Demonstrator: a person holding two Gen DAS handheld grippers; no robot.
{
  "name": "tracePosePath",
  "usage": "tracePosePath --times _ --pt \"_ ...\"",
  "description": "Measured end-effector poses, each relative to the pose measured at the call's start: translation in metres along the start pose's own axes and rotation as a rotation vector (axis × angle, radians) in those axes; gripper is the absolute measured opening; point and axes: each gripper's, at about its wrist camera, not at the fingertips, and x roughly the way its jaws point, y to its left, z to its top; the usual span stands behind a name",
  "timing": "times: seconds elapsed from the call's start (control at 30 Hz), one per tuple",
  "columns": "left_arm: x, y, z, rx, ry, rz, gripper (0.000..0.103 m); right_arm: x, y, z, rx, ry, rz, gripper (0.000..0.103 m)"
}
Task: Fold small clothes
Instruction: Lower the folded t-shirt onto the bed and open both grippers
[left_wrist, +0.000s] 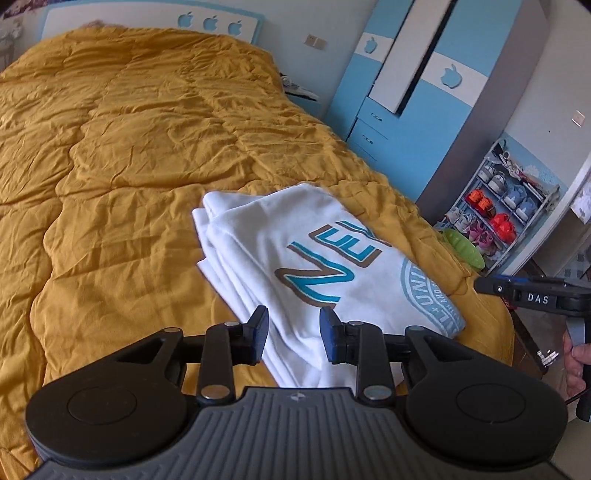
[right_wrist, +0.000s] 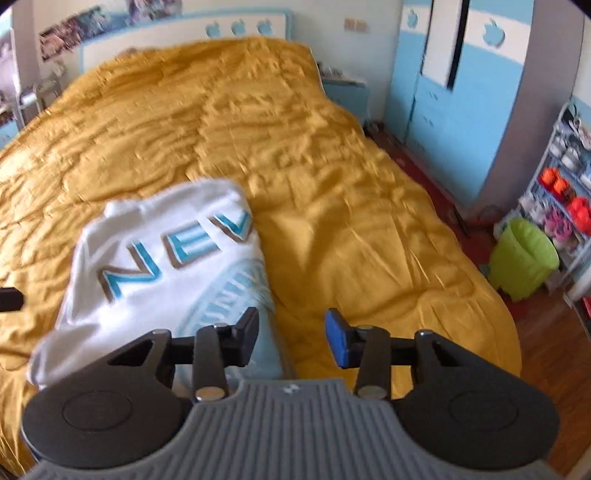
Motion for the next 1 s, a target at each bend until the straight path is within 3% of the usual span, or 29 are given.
tracePosePath --times 0.13,0.2,0.27,0.33,0.43,0.5,0.57,0.6,0.73,0.83,0.87,1.0 --pt "0.030 -0.030 -0.021 0.072 -0.018 -0.013 0.016 0.000 0.045 -0.014 -0.052 -0.156 0.064 0.029" --pt "0.048 -0.036 -0.033 0.104 0.061 0.013 0.011 0.012 0.064 -0.024 -0.028 -0.124 0.082 0.027" --pt "0.046 -0.038 -0.049 0.161 0.055 0.048 0.010 0.022 0.068 -0.041 0.010 -0.061 0.067 0.025" --pt "0.039 -0.037 -0.059 0.215 0.063 0.056 0.010 0.023 0.063 -0.057 0.064 -0.059 0.071 0.024" --pt "0.019 -0.032 -0.066 0.211 0.053 0.045 0.013 0.017 0.059 -0.069 0.128 -0.056 0.077 0.025" --pt "0.007 -0.031 -0.064 0.208 0.053 0.039 0.015 0.006 0.060 -0.073 0.163 -0.051 0.069 0.028" --pt "-0.004 -0.029 -0.059 0.184 0.070 0.017 0.015 -0.009 0.064 -0.081 0.190 -0.093 0.138 0.031" --pt "-0.009 -0.028 -0.058 0.175 0.074 0.017 0.015 -0.017 0.066 -0.084 0.203 -0.104 0.154 0.041" --pt "-0.030 -0.034 -0.051 0.197 0.057 0.088 0.016 -0.046 0.093 -0.084 0.196 -0.093 0.142 0.049" --pt "-0.043 -0.032 -0.047 0.173 0.064 0.100 0.038 -0.058 0.117 -0.082 0.155 -0.053 0.129 0.060" --pt "-0.046 -0.031 -0.047 0.170 0.066 0.100 0.050 -0.061 0.125 -0.083 0.125 -0.058 0.119 0.061" --pt "-0.056 -0.023 -0.051 0.151 0.037 0.140 0.053 -0.061 0.154 -0.088 0.037 0.001 0.051 0.062"
